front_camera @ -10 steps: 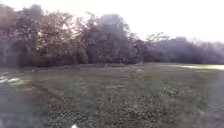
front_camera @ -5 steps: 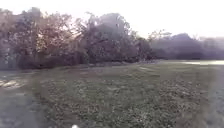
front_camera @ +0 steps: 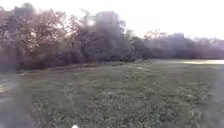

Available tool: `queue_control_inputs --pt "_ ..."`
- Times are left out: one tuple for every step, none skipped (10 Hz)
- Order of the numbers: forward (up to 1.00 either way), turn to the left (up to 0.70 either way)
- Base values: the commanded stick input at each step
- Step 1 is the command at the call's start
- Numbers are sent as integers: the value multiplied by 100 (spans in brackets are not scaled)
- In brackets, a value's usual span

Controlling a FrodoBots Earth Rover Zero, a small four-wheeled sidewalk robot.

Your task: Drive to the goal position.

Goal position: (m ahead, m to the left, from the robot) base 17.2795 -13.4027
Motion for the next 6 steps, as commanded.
queue_control_inputs --pt "60 -15" --pt "60 -15" --pt "60 -15" --pt "60 -15" --pt "60 -15" --pt "0 -60"
